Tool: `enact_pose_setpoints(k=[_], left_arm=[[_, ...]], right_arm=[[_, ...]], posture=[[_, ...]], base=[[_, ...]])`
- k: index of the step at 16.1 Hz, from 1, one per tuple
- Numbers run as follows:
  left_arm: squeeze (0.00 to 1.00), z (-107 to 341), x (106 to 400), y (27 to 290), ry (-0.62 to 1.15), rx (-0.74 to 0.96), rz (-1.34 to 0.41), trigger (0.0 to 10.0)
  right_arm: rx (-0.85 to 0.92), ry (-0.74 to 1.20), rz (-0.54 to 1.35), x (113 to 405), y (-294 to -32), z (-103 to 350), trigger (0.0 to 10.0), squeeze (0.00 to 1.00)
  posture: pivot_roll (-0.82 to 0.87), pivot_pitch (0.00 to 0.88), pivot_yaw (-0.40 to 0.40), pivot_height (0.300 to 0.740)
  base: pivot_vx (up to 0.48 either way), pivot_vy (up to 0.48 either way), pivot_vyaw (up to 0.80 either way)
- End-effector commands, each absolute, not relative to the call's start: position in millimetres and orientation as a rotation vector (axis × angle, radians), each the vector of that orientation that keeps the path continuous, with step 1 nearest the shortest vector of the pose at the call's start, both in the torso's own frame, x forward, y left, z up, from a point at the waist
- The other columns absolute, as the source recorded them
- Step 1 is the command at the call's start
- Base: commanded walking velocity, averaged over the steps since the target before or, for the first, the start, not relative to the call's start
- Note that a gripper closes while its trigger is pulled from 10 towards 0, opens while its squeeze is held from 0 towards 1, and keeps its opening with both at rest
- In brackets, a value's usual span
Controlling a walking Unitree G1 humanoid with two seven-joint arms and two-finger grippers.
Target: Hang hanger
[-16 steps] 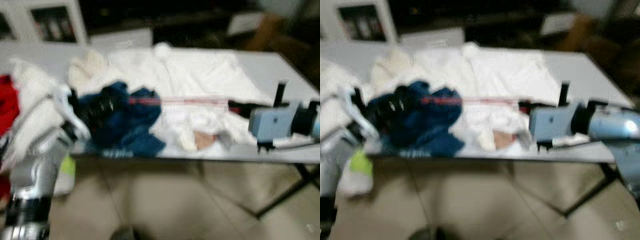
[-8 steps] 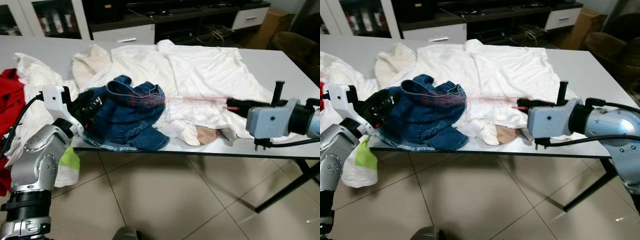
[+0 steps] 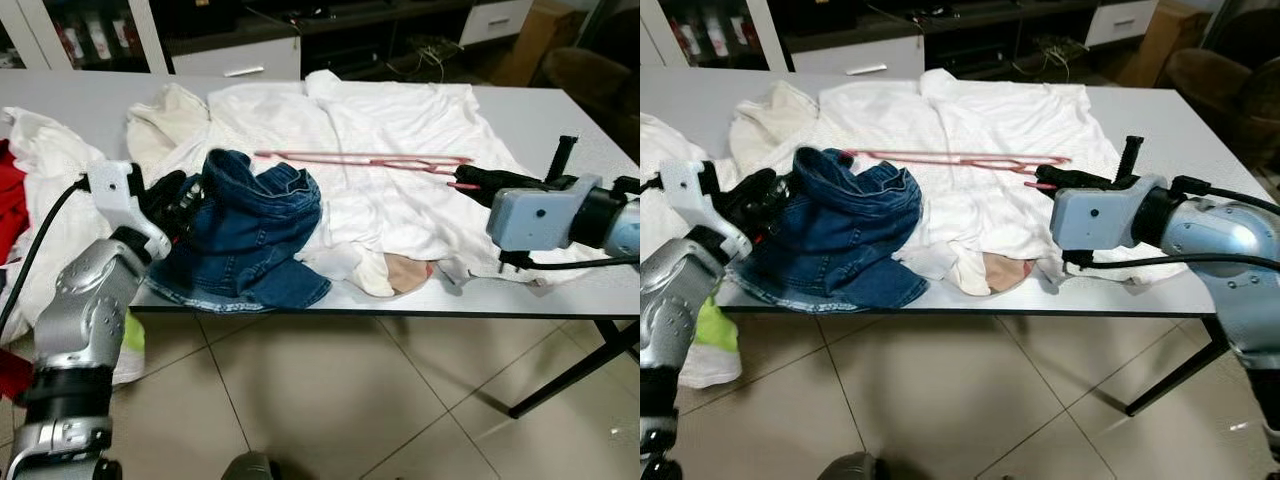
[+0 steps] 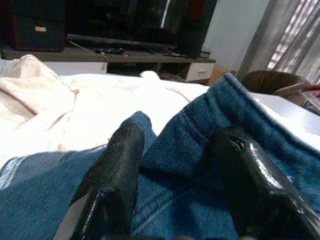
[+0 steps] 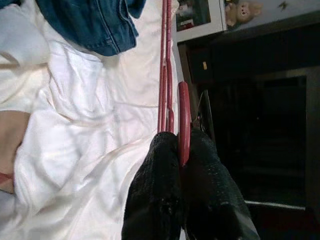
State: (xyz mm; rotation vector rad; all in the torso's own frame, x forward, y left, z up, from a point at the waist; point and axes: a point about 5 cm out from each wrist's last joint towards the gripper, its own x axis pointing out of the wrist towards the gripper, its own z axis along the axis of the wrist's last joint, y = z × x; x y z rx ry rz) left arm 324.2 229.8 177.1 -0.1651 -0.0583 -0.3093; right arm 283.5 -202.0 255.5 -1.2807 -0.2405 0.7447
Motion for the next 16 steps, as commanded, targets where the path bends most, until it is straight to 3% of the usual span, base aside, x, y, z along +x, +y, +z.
enact_pose_setpoints(k=[1,16], left_arm=[[0.0,180.1,326.8,228.5,-0.072,-0.151,-0.305,10.0],[0.0,194.2,309.9,235.9,-0.087,-0.052,-0.47,10.0]], right_arm=[[-1.293,-0.257,0.756,284.0,-196.3,256.0,10.0,0.0],[-1.243,-0.198,0.964,277.2,-175.8,232.2,10.0,0.0]], posture=[[0.13,0.01,0.003,0.74],[0.14,0.014,-0.006,0.74]], base=[[0.0,0.0,0.0],[0.0,0.0,0.0]])
